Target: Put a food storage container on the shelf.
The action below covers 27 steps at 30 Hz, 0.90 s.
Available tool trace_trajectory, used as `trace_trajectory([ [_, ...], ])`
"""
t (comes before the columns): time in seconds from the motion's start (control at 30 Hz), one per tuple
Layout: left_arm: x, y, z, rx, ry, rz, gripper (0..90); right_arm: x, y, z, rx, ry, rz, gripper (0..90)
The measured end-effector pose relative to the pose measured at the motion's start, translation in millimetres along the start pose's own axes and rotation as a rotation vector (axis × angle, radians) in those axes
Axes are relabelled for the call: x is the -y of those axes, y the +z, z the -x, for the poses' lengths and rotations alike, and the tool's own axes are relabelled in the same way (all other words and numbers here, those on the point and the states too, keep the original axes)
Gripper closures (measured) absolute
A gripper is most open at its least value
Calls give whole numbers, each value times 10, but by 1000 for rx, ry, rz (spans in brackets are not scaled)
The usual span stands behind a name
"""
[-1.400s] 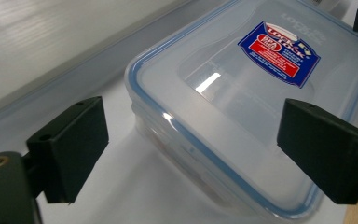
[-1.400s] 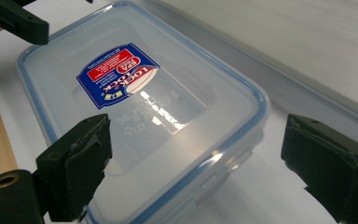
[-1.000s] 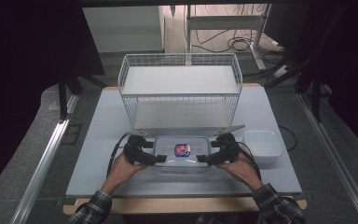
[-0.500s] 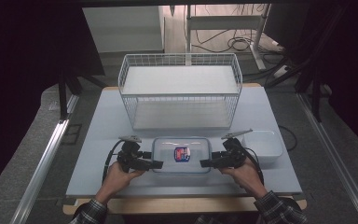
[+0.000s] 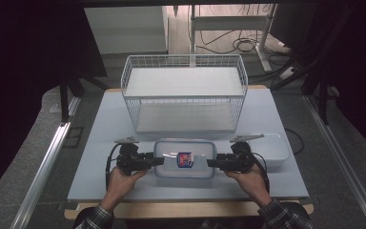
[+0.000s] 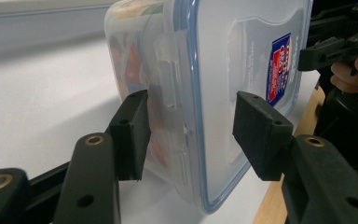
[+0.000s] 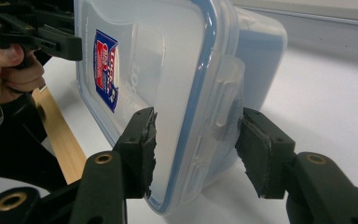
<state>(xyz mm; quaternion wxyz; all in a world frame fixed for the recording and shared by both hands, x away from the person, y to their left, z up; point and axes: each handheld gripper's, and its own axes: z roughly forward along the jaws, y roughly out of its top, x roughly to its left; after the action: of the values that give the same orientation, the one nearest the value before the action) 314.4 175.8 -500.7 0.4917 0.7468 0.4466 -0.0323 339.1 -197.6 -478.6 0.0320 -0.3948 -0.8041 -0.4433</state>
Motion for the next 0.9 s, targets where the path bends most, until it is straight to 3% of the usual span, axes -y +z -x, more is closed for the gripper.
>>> trace_trajectory([
  [0.07,-7,4,15,-15,18,2,471,-1,-8,-1,3,-7,11,500],
  [0.33,-51,-23,39,-13,34,24,474,-32,-48,-14,12,-37,42,500],
  [0.53,-111,-67,70,9,59,40,498,-118,-140,-8,5,-43,85,500],
  [0.73,-188,-134,61,63,61,70,535,-181,-206,32,-20,-39,108,499],
  [0.9,-245,-171,87,51,75,79,536,-243,-237,15,-19,-53,118,498],
])
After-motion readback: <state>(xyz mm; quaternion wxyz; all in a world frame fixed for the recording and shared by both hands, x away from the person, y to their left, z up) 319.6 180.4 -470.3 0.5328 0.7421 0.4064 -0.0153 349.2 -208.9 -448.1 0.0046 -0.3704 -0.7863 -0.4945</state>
